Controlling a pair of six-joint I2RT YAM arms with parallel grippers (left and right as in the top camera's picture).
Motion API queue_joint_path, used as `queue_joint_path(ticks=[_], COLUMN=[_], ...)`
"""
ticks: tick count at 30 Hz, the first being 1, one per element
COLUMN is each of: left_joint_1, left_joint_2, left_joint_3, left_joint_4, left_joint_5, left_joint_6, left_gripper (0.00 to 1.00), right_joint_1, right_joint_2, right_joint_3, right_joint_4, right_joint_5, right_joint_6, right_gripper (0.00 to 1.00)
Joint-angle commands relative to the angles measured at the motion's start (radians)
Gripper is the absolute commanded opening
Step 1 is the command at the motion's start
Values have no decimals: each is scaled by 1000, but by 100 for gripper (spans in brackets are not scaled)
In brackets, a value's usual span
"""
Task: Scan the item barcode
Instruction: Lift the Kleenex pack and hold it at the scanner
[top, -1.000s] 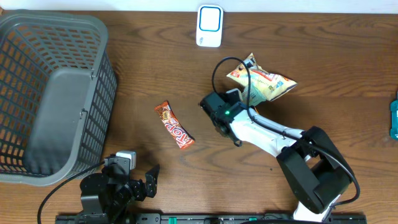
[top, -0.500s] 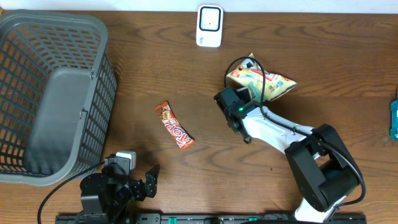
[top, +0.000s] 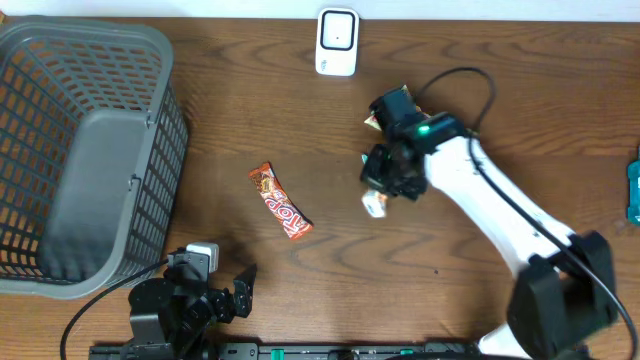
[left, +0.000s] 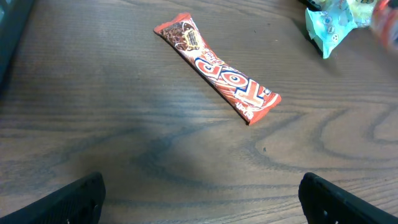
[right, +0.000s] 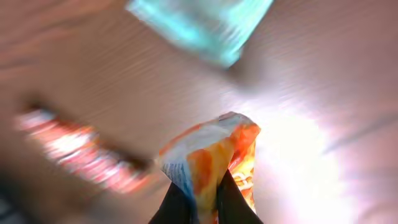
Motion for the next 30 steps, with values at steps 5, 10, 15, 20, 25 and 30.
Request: queue_joint_path(ticks=[5, 10, 15, 20, 25, 30], left_joint_1=[-3, -3, -3, -3, -3, -3], left_joint_2=[-1, -1, -1, -1, -1, -1], left_joint_3=[1, 1, 1, 1, 1, 1], left_joint_4=[-3, -3, -3, -3, -3, -3], left_joint_5=[-9, -9, -9, -9, -9, -9], left_joint_6=[6, 6, 6, 6, 6, 6], left_gripper=[99, 99, 99, 99, 99, 99], right_joint_1=[-14, -19, -39, -95, -168, -237], right_joint_2=[-36, -35, -21, 16, 60, 82], right_joint_3=[5, 4, 3, 3, 3, 3], right_joint_4=[-16, 14, 154, 305, 290, 285], right_joint_5=[-450, -516, -541, -672, -768, -815], right_joint_6=[550, 887, 1066, 1066, 1066, 1066], right_gripper=[2, 1, 2, 1, 1, 1])
